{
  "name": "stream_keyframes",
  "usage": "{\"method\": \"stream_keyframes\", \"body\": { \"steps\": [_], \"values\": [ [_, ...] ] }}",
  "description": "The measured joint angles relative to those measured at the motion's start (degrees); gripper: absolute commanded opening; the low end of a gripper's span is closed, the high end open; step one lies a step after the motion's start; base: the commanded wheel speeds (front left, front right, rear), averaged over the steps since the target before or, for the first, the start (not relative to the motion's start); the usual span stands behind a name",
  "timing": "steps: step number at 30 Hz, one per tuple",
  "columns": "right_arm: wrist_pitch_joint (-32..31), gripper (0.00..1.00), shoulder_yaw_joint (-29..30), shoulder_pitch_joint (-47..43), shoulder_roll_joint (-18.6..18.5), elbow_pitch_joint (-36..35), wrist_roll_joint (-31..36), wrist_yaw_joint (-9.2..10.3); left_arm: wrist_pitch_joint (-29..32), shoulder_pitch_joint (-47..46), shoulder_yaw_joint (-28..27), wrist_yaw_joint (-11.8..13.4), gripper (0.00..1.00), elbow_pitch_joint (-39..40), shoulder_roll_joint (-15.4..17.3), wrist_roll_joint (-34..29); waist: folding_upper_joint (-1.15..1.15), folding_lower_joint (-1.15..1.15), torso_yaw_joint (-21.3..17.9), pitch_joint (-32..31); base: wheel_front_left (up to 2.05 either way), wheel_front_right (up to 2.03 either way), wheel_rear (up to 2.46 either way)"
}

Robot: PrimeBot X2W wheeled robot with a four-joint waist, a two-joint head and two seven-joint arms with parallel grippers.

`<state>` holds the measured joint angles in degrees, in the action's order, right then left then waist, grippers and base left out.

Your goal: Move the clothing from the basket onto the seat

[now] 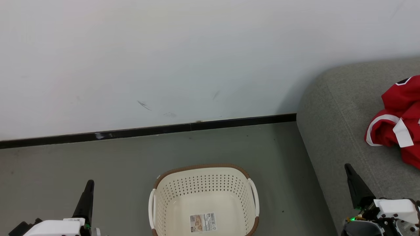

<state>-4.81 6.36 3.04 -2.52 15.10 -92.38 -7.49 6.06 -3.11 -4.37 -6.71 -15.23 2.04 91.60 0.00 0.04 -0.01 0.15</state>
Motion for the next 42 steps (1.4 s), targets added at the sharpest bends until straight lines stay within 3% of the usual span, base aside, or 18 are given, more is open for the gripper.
{"method": "stream_keyframes", "body": {
  "steps": [42],
  "values": [
    [-0.32,0.00,0.16,0.21,-0.01,0.21,-0.08,0.00,0.00,-0.26,-0.18,-0.08,0.00,-0.60,-0.12,0.18,0.00,-0.02,0.01,0.00,0.00,0.00,0.00]
  ]
}}
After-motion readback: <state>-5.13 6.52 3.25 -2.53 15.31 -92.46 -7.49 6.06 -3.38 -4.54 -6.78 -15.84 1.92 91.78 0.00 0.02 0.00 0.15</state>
